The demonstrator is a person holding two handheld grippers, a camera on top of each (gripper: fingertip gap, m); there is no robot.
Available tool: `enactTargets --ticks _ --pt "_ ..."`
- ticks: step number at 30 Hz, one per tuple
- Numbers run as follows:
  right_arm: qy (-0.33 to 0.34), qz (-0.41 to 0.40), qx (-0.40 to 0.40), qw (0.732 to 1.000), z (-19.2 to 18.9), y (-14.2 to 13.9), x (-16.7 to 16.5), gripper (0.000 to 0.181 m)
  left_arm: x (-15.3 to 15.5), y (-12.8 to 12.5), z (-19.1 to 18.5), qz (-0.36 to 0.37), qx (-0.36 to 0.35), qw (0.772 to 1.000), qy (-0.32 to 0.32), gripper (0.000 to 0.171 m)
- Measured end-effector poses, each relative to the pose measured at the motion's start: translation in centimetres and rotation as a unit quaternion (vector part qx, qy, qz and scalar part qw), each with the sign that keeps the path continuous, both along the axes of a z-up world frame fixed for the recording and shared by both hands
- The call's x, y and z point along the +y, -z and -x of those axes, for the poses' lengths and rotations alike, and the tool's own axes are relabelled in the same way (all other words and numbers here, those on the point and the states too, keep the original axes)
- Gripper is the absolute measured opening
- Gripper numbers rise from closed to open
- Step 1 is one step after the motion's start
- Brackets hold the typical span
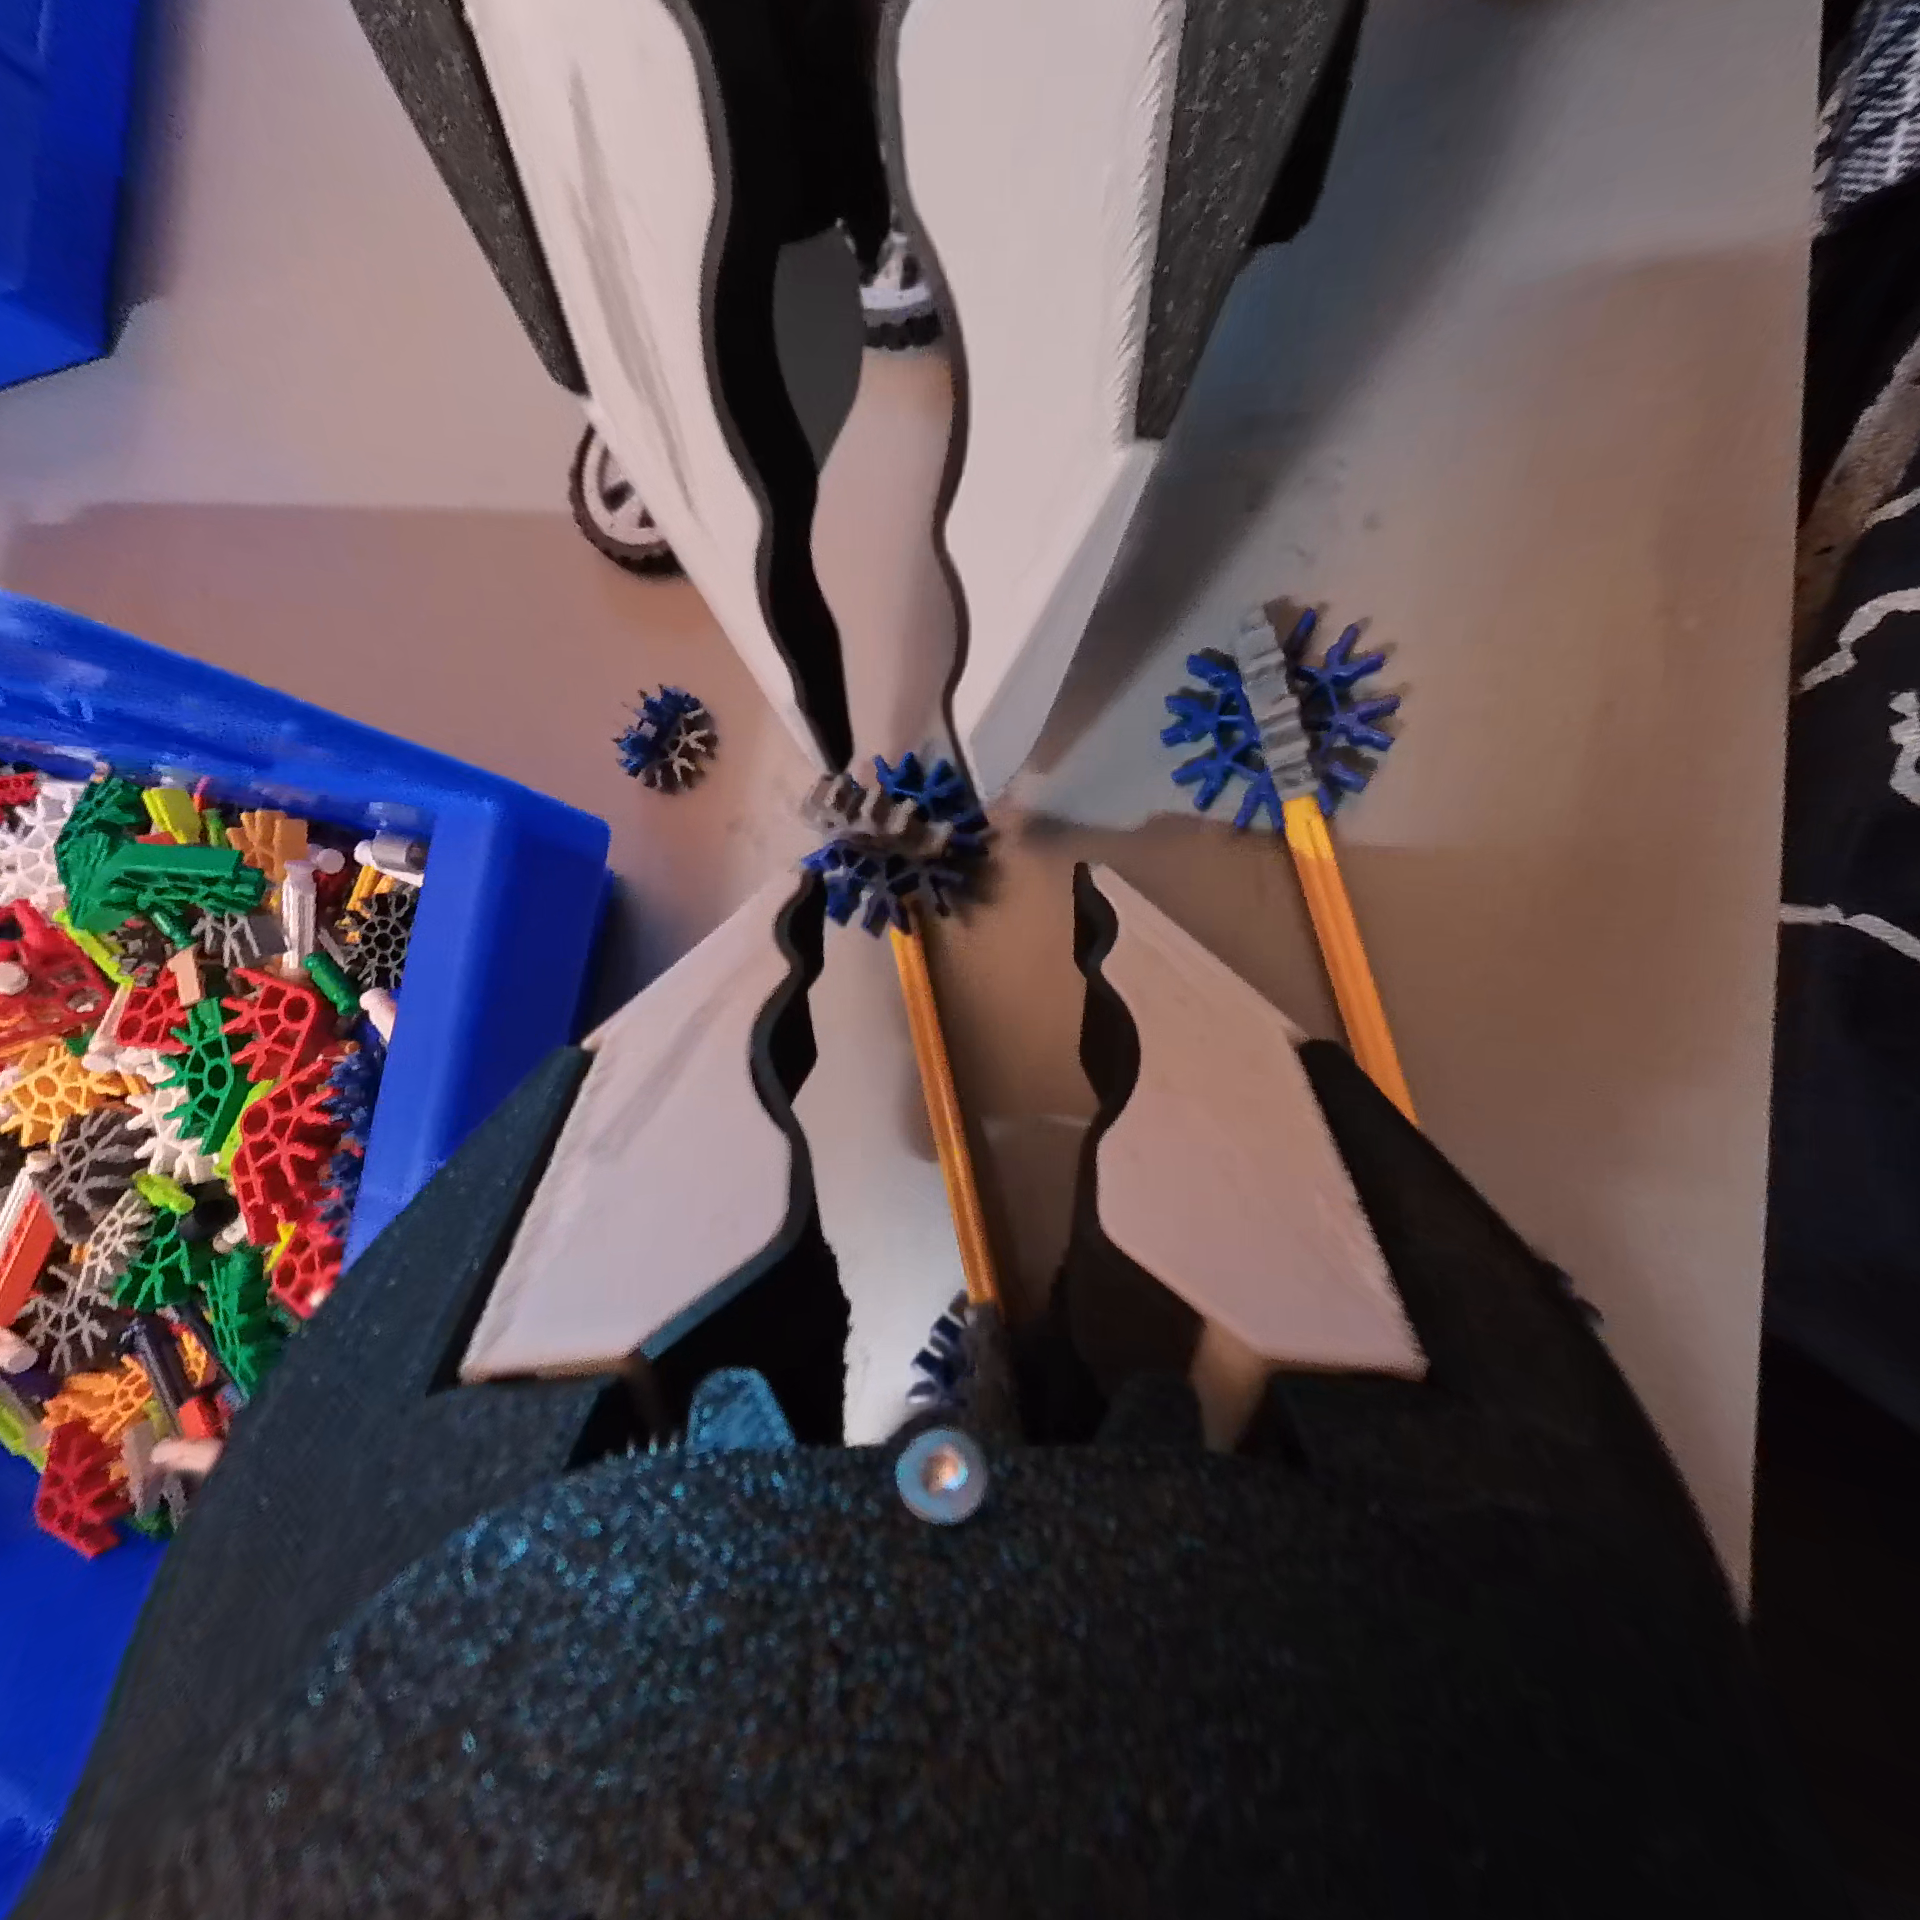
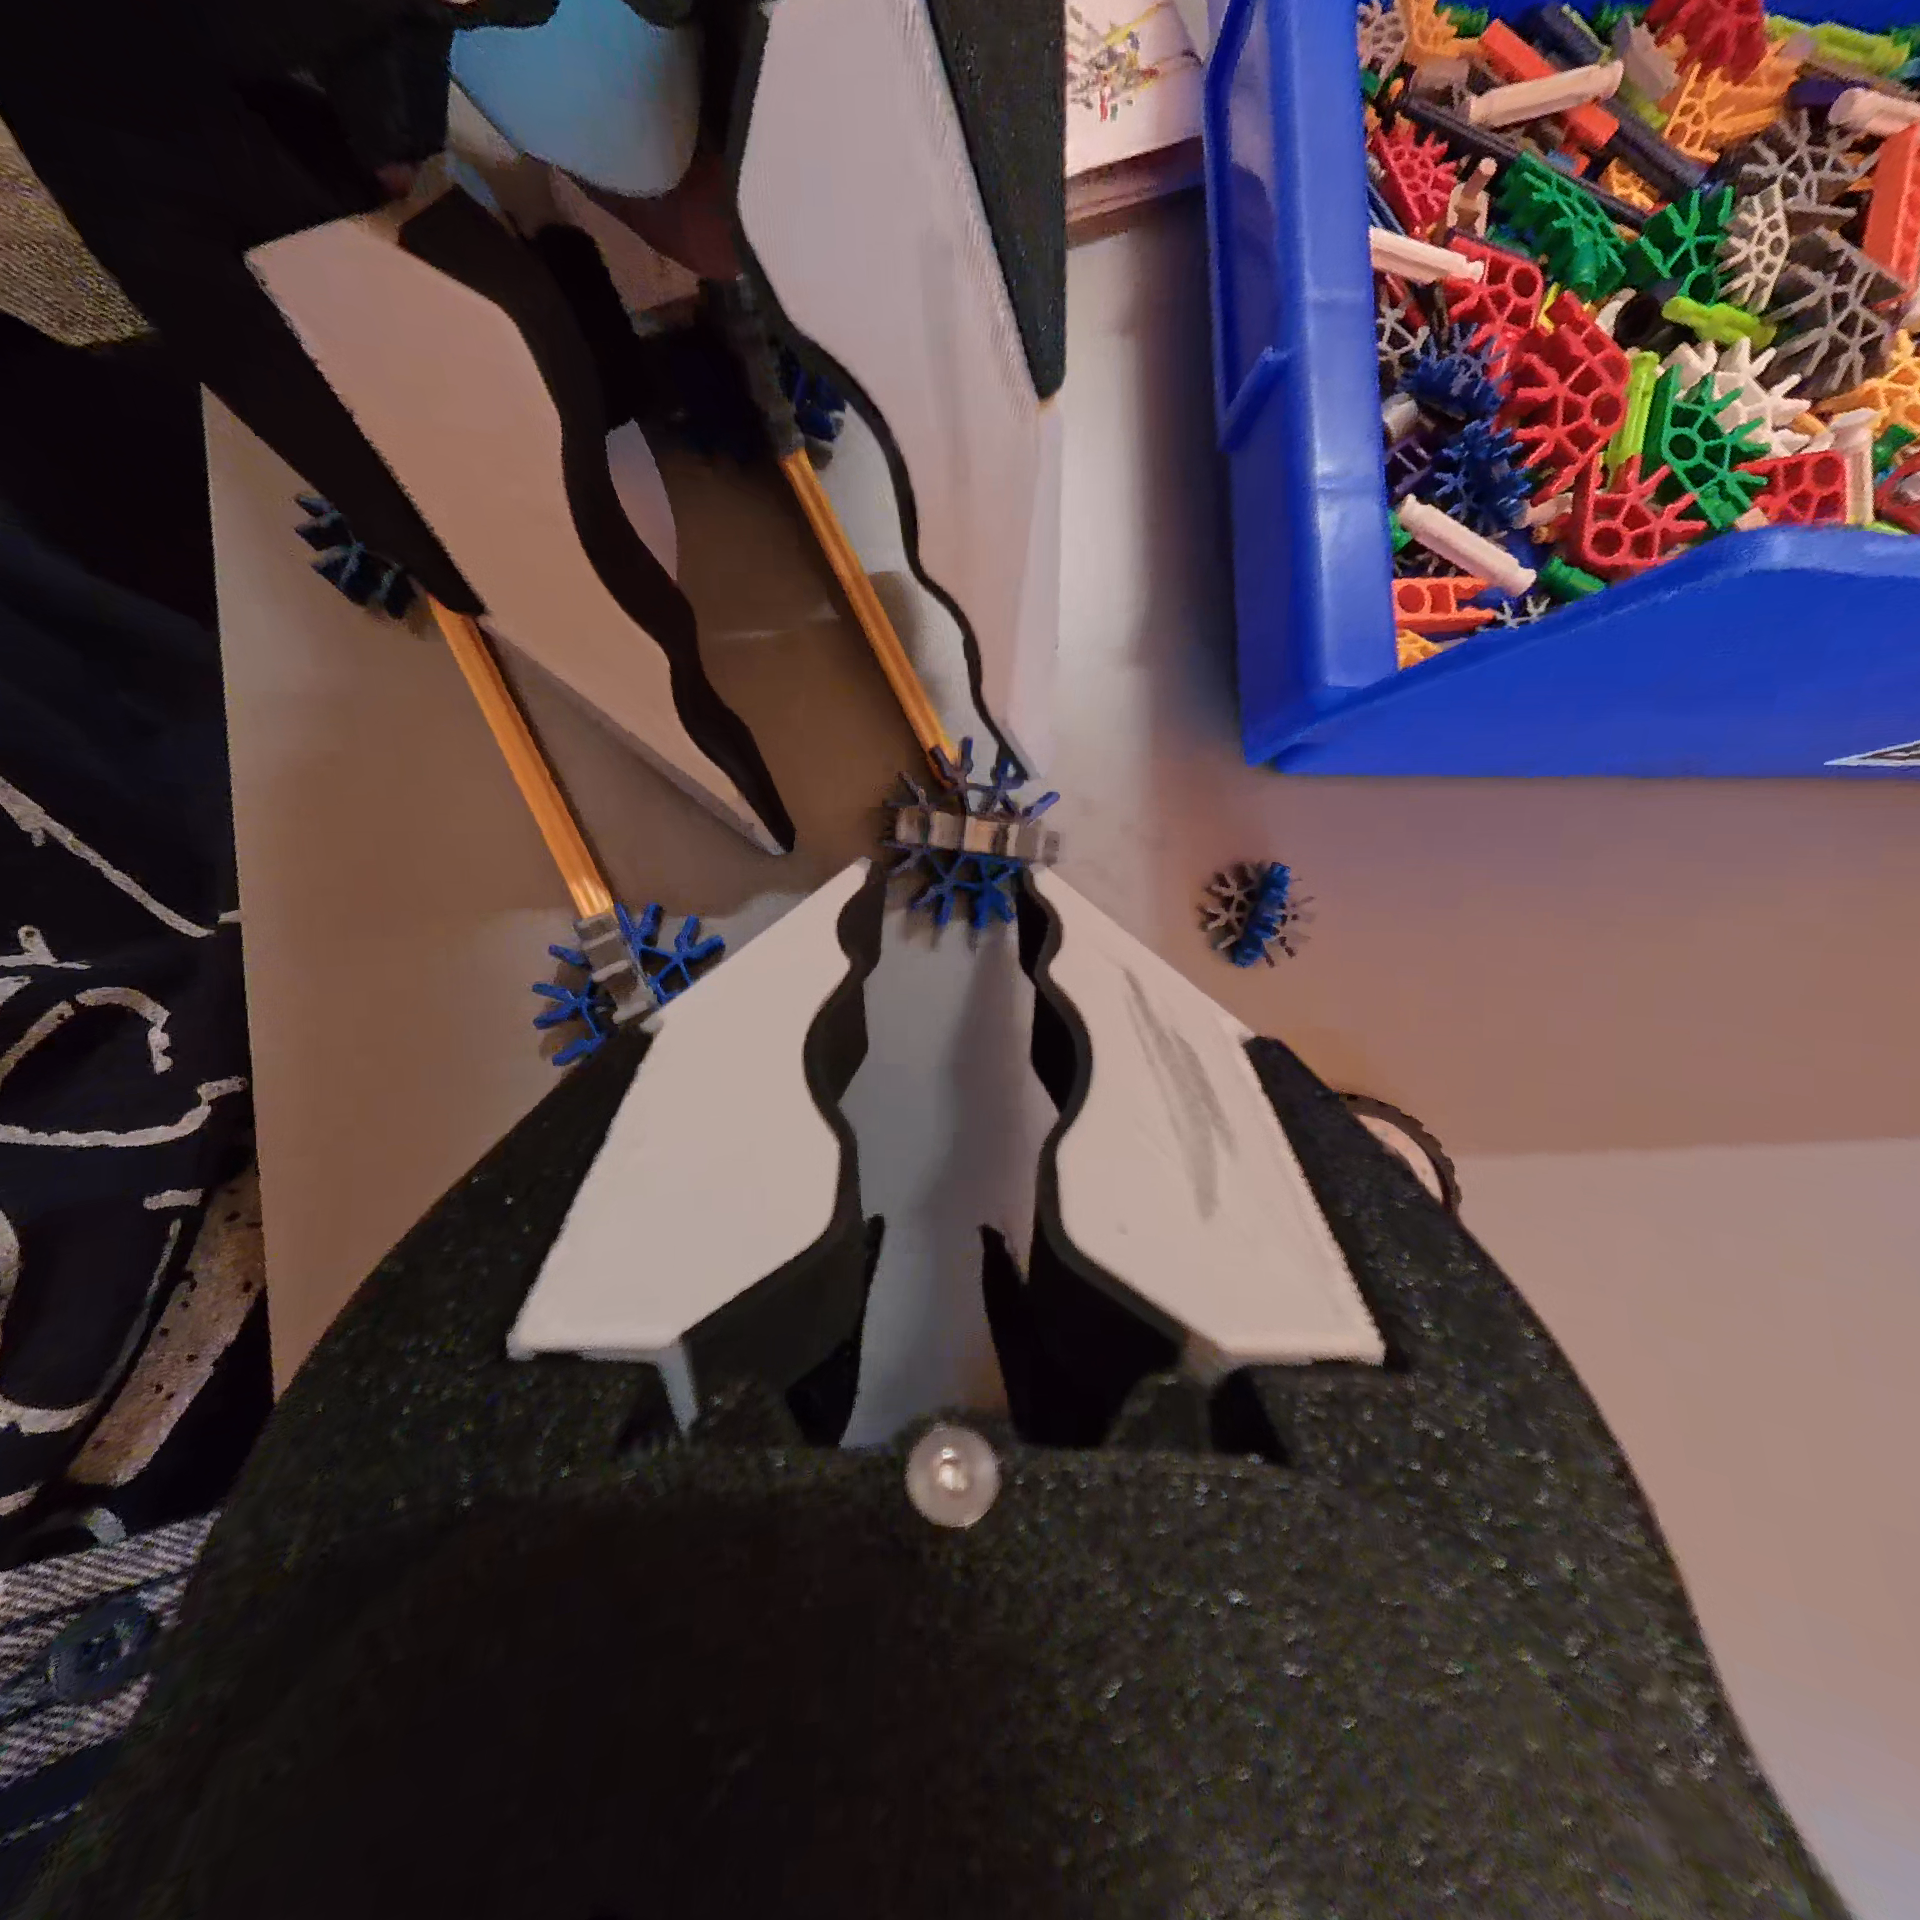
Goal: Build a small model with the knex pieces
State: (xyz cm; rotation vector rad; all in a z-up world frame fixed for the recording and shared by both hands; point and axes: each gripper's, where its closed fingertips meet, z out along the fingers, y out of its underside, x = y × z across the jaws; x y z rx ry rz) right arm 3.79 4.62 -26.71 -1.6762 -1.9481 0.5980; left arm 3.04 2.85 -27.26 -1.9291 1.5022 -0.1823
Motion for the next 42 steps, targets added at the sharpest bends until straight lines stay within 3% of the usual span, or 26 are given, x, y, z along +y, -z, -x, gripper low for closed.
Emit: enactTargets --ticks 5,15,34,42 --pt "0.004 0.002 0.002 1.000 0.8 0.3 -0.1 0.042 -0.4 -0.3 0.9 0.002 -0.001 1.000 -0.010 0.047" --pt "0.008 -0.013 -0.013 1.000 1.1 0.7 0.4 0.024 -1.4 0.2 1.9 0.006 0.001 1.000 -0.019 0.046" --pt "0.009 -0.004 -0.023 1.000 0.6 0.8 -0.2 0.030 -1.1 0.2 1.7 0.003 0.010 1.000 -0.013 0.046" --pt "0.008 -0.009 -0.001 1.000 0.9 -0.6 0.5 0.029 -1.0 0.2 1.5 0.002 0.018 1.000 -0.005 0.046"
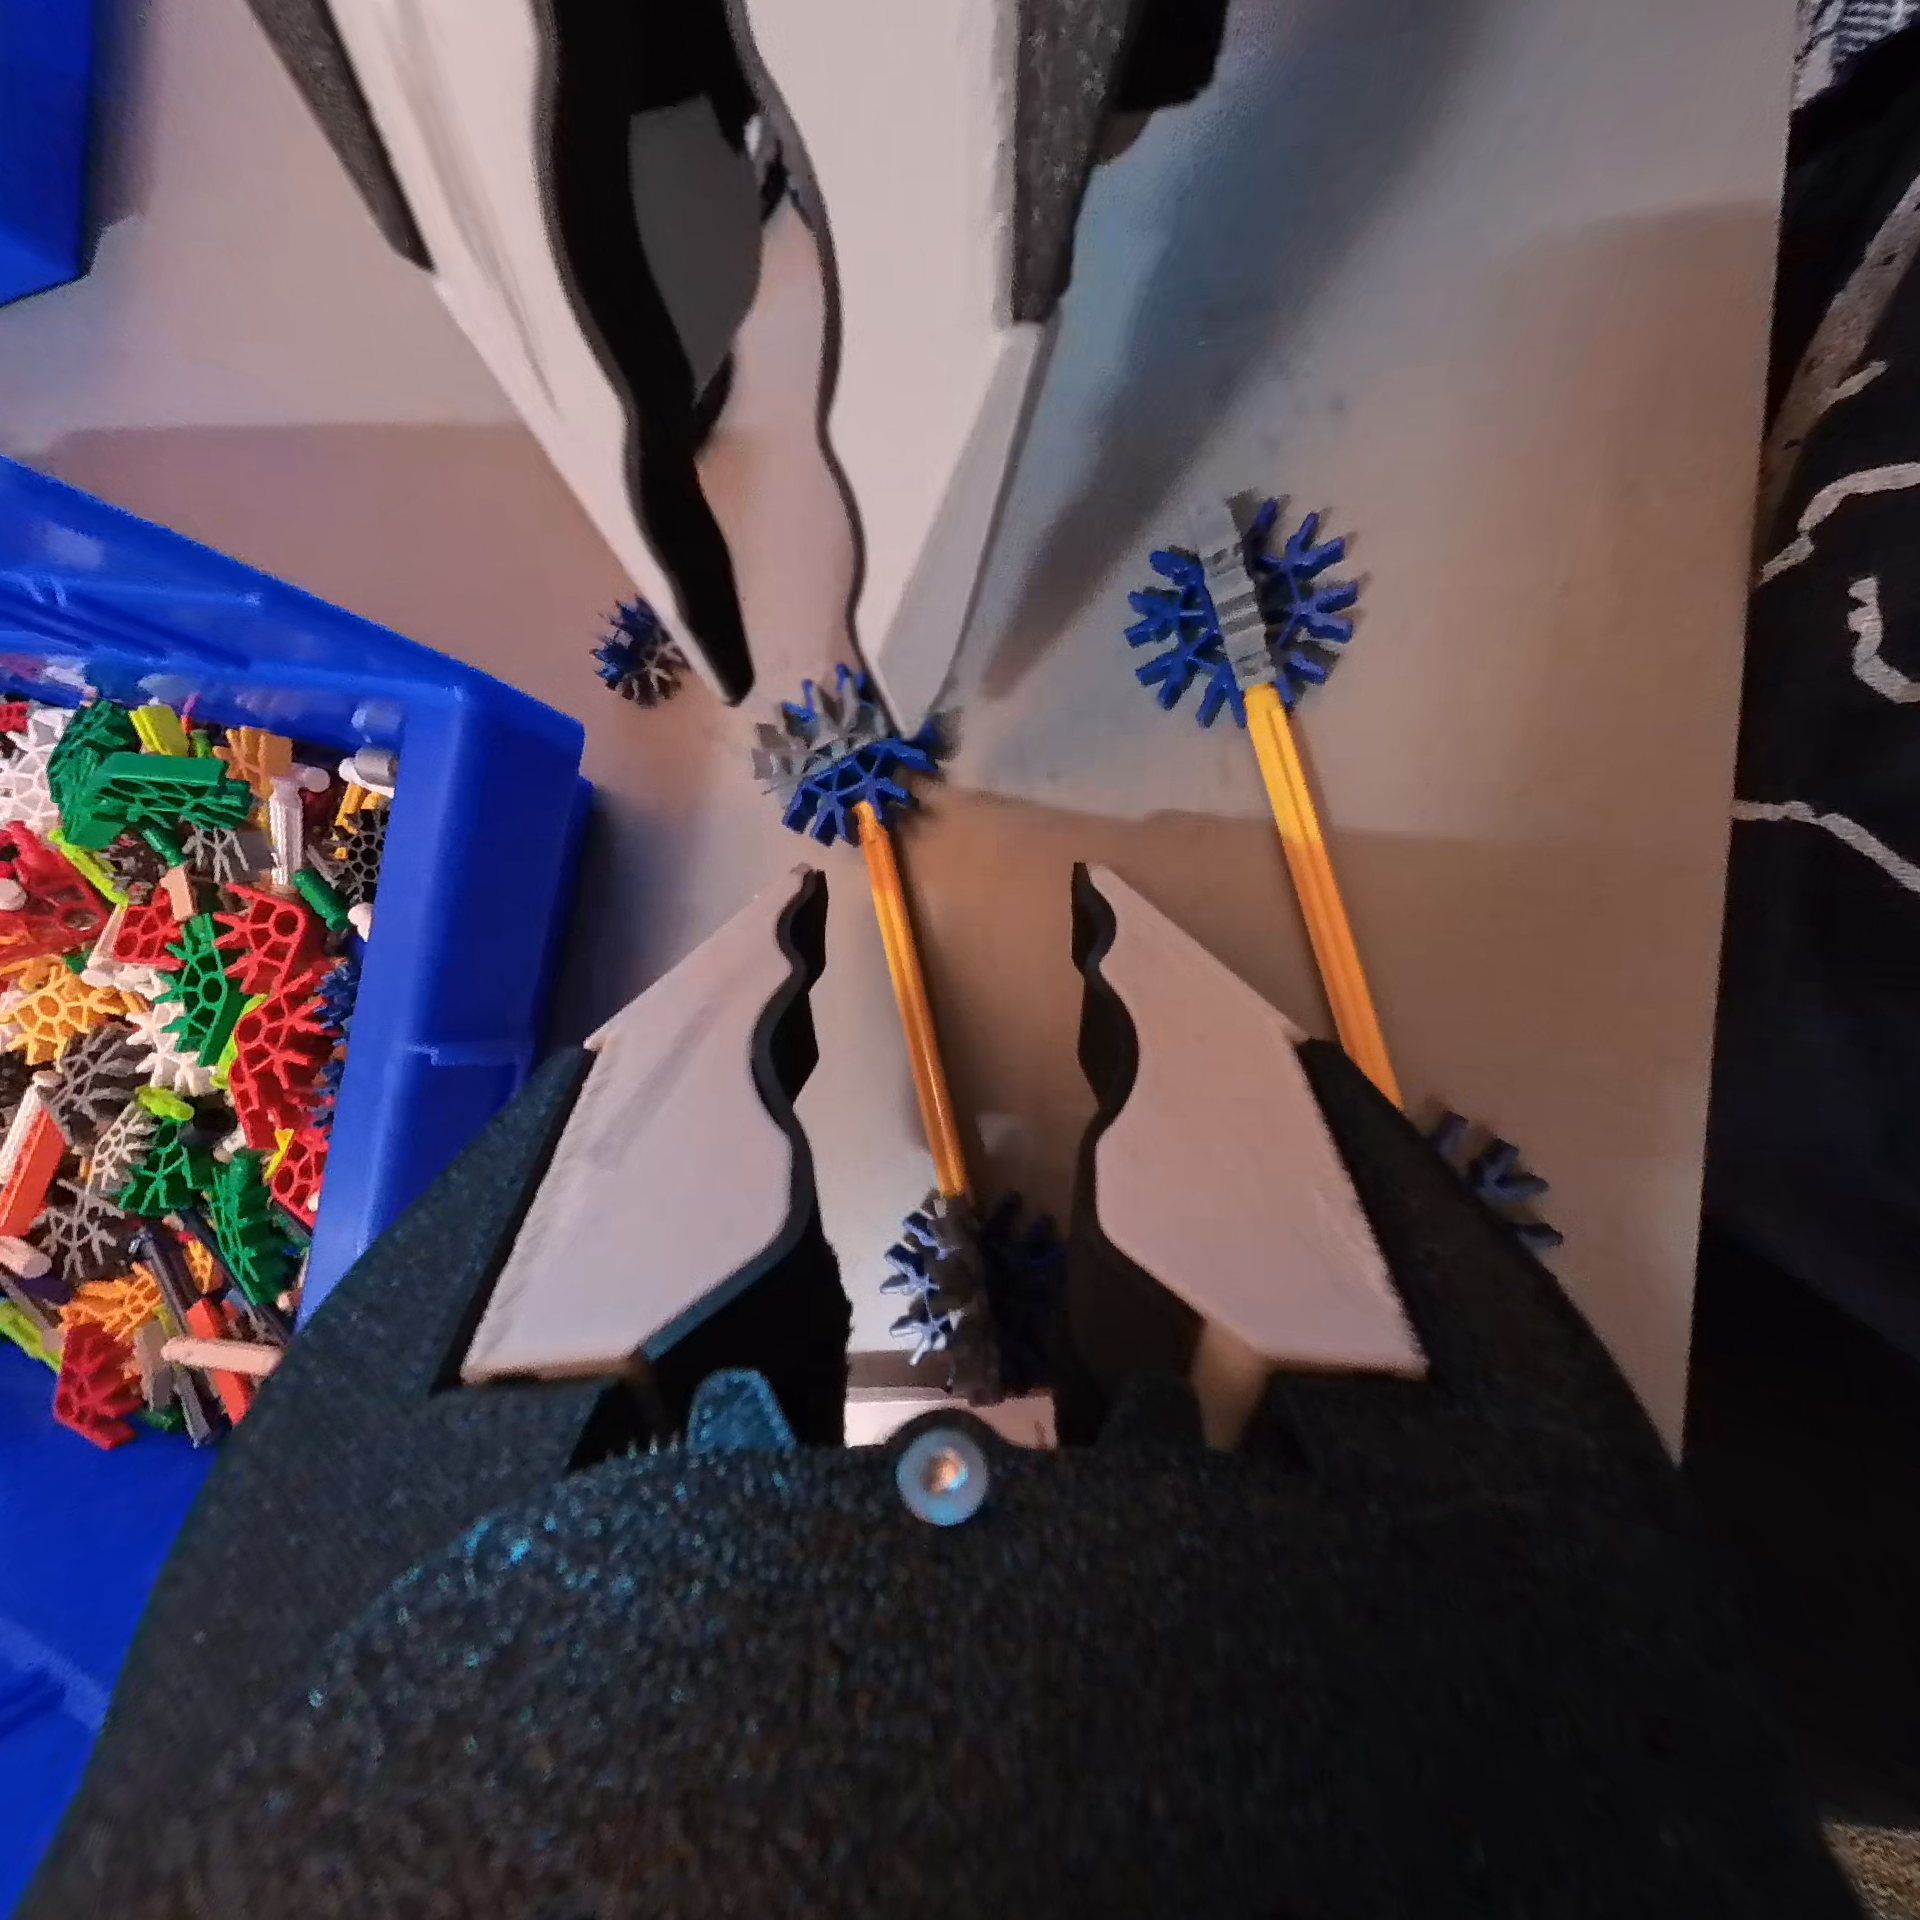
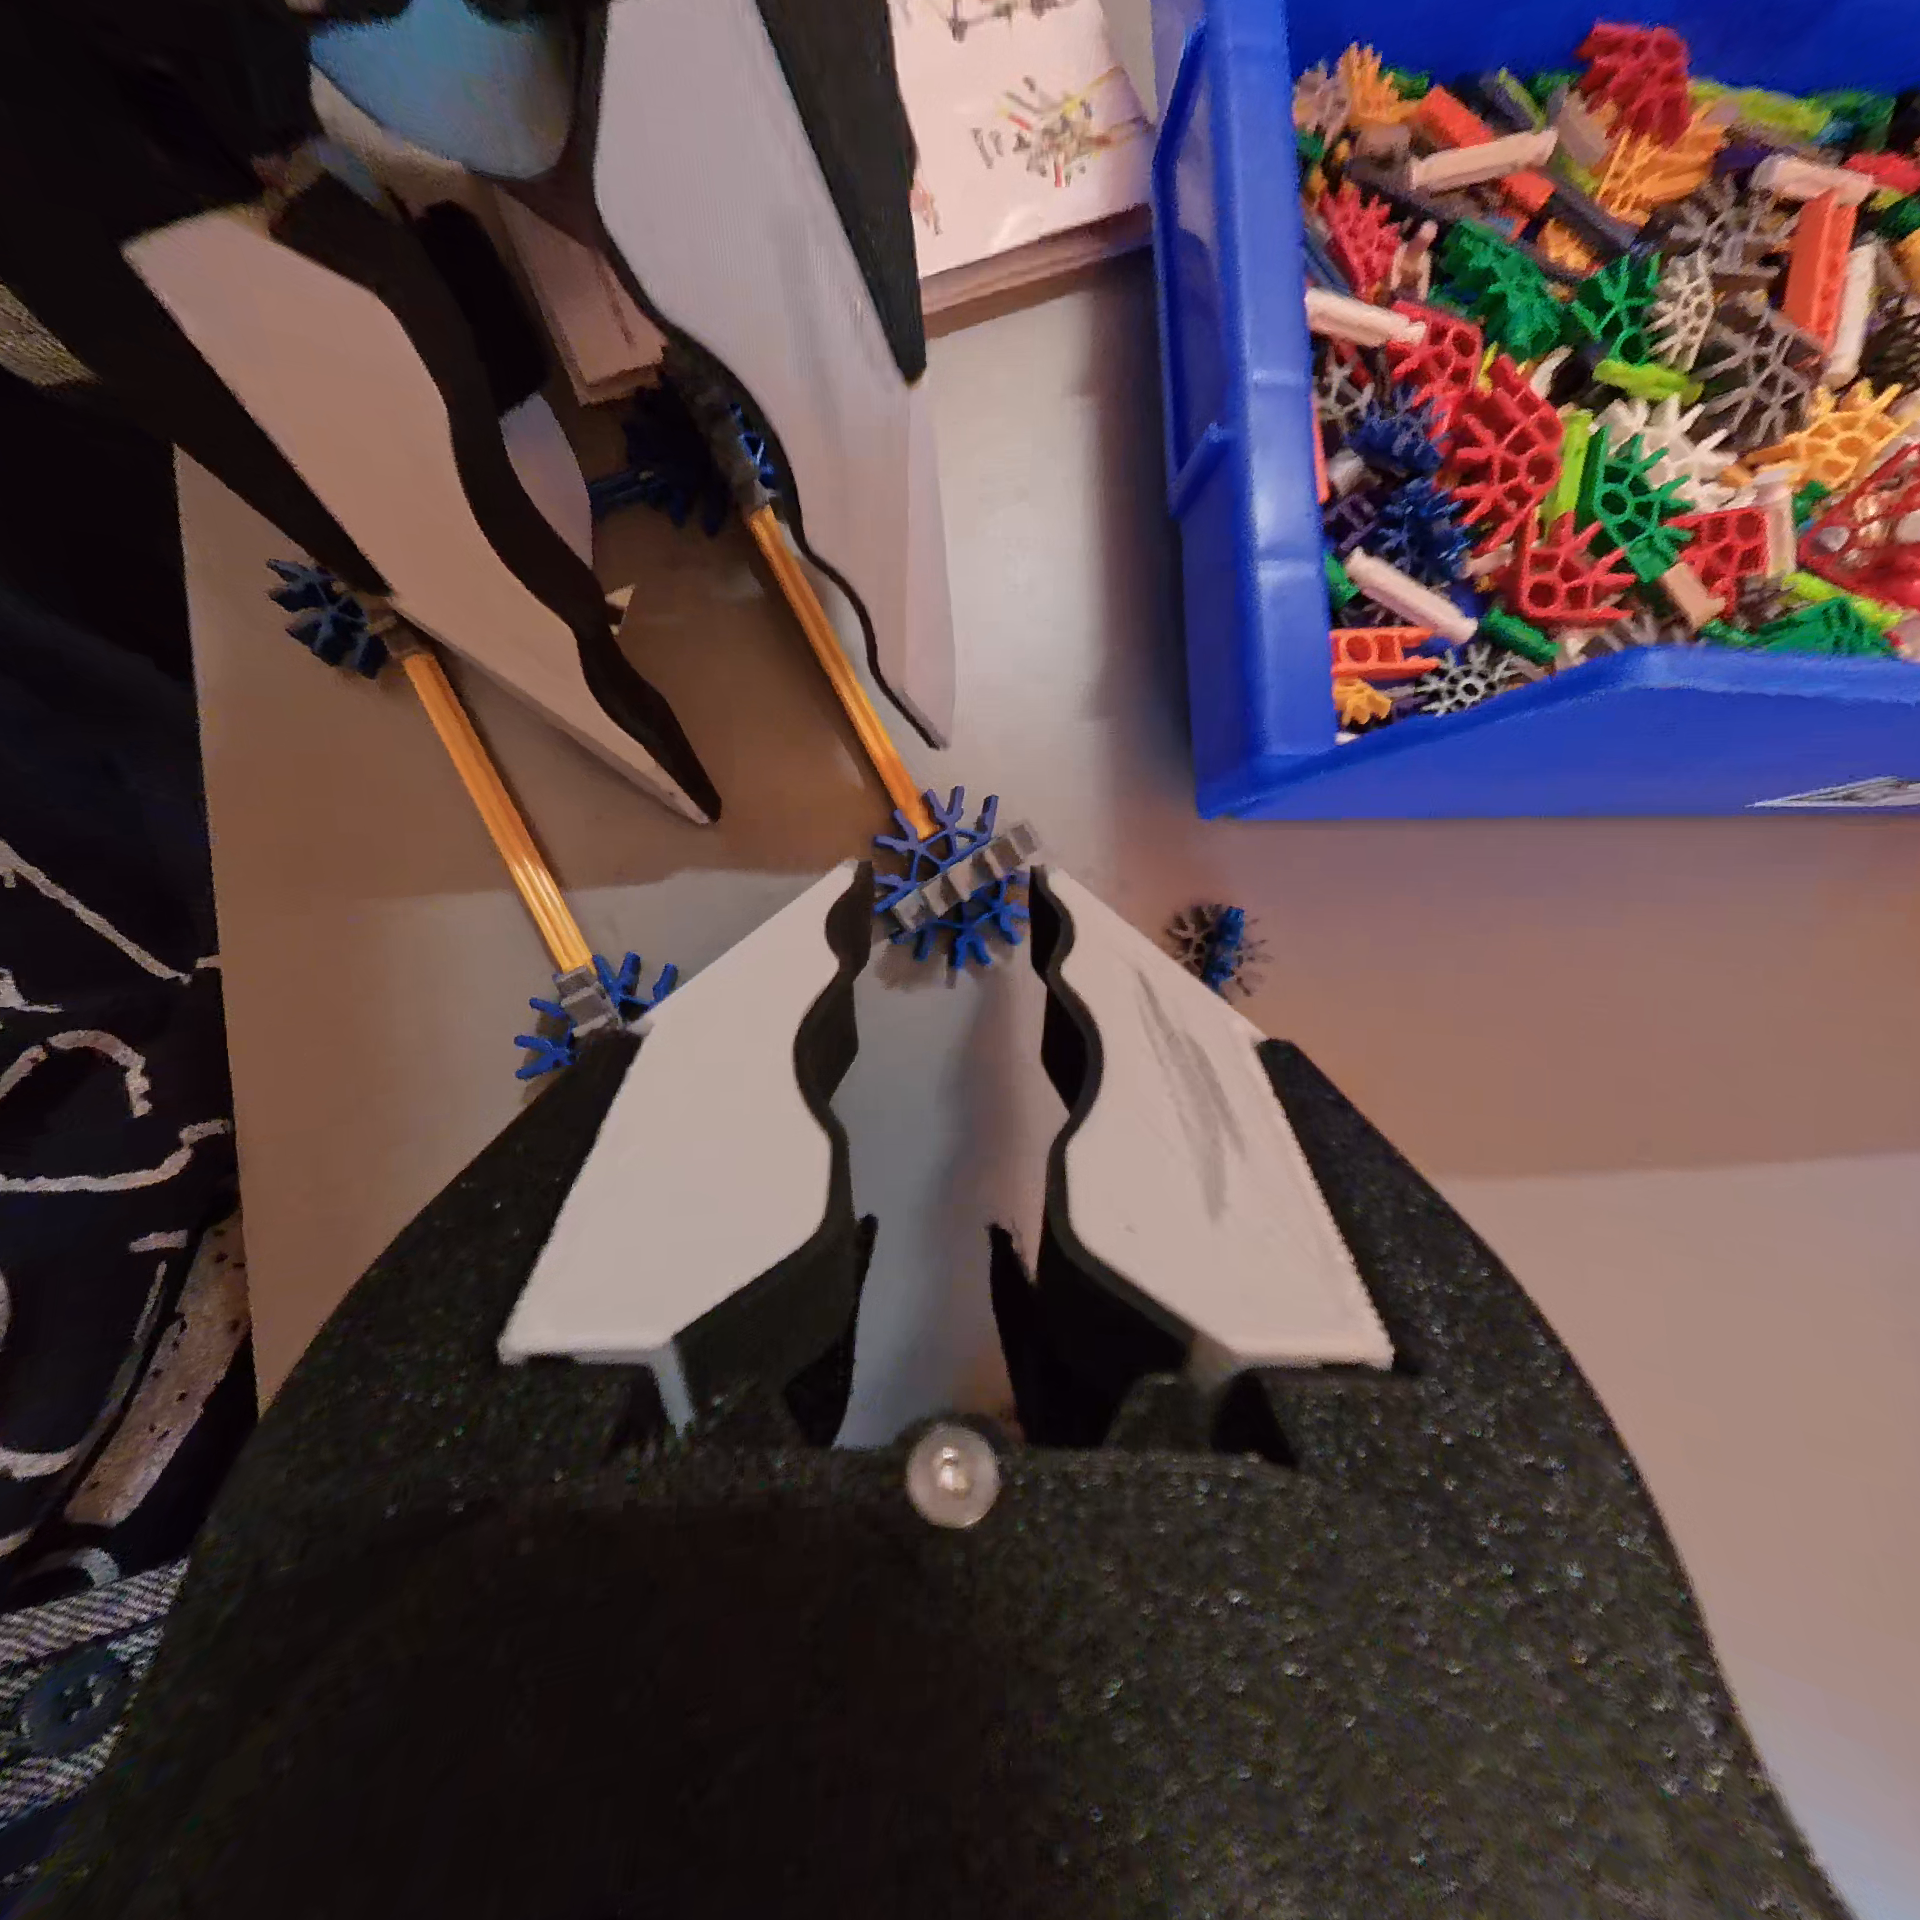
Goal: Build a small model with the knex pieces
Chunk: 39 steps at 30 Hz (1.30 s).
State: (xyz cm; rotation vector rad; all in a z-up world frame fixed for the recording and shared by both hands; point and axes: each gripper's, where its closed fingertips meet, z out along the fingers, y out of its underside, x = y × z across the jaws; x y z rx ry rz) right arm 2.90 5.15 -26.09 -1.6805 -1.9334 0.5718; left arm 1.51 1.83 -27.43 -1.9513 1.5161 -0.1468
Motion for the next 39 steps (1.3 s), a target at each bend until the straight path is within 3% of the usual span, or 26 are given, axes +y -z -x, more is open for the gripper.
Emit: enactTargets --ticks 19,24,28,39 --pt "-0.027 -0.004 0.005 1.000 1.0 -0.7 0.0 0.022 0.3 0.1 -0.8 0.002 0.003 1.000 0.017 0.044" --pt "-0.054 -0.014 0.004 0.998 1.5 -0.9 -0.8 0.012 0.1 0.0 -0.4 -0.003 0.010 1.000 0.014 0.046" --pt "-0.070 -0.015 -0.014 0.997 1.6 -0.8 -0.9 0.000 0.0 -0.3 0.1 -0.009 0.005 1.000 0.004 0.046" --pt "-0.120 -0.028 -0.103 0.987 1.5 -0.2 -1.1 0.000 -1.1 -0.2 1.3 -0.011 0.009 1.000 -0.004 0.044"
